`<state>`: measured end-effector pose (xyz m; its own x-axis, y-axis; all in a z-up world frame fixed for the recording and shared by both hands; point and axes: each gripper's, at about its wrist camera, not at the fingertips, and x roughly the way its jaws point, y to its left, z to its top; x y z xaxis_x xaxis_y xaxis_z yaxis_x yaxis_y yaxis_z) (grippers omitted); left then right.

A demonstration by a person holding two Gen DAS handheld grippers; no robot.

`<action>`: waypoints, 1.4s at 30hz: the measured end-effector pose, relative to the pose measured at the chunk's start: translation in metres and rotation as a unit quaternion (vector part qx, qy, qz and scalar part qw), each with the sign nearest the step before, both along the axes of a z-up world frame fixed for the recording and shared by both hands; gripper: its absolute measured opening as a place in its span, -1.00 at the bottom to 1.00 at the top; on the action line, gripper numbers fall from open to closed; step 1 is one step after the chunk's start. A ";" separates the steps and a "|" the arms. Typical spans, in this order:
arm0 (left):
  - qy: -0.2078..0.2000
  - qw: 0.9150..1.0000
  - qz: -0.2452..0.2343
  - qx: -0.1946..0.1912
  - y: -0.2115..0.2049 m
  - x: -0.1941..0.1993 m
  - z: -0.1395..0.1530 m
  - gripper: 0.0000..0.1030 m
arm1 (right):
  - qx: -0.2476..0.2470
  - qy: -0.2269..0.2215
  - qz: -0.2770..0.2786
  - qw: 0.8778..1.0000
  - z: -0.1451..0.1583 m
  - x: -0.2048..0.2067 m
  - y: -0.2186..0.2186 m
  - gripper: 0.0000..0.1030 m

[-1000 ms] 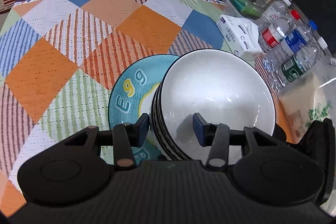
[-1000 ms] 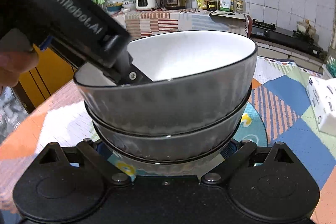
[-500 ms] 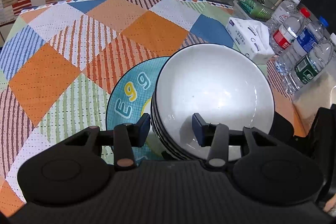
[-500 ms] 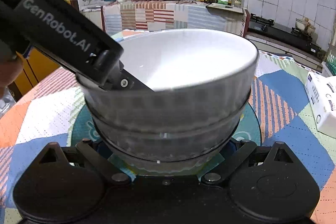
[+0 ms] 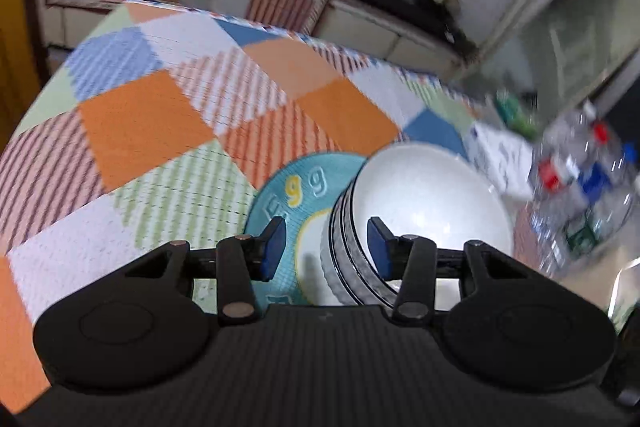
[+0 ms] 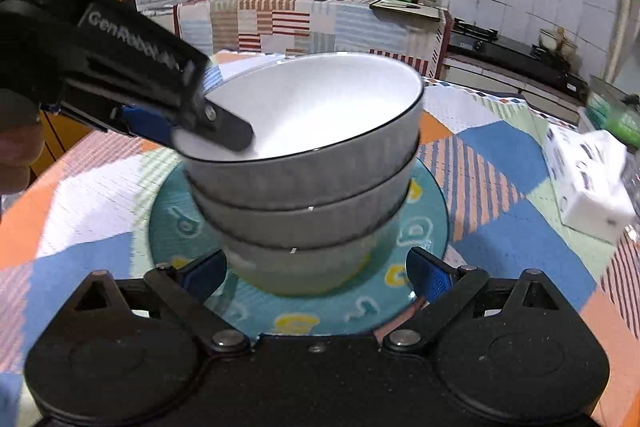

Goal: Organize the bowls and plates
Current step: 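Lift the bowl stack with both grippers and lower it onto the egg plate, then open both grippers and withdraw them from the bowl stack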

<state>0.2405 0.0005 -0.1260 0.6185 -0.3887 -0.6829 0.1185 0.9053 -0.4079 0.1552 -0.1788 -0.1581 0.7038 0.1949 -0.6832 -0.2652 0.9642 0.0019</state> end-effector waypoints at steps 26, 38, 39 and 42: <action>-0.025 0.991 -0.013 0.133 0.034 -0.142 0.104 -0.03 | 0.003 -0.003 -0.168 0.986 0.152 -0.088 -0.031 0.91; -0.015 0.987 -0.019 0.159 0.045 -0.169 0.099 0.01 | -0.031 0.004 -0.166 0.986 0.177 -0.130 -0.002 0.91; -0.014 0.987 -0.018 0.160 0.046 -0.170 0.099 0.02 | -0.031 0.005 -0.166 0.986 0.177 -0.132 0.000 0.91; -0.016 0.986 -0.016 0.165 0.049 -0.176 0.100 0.04 | -0.031 0.009 -0.167 0.985 0.176 -0.140 0.006 0.91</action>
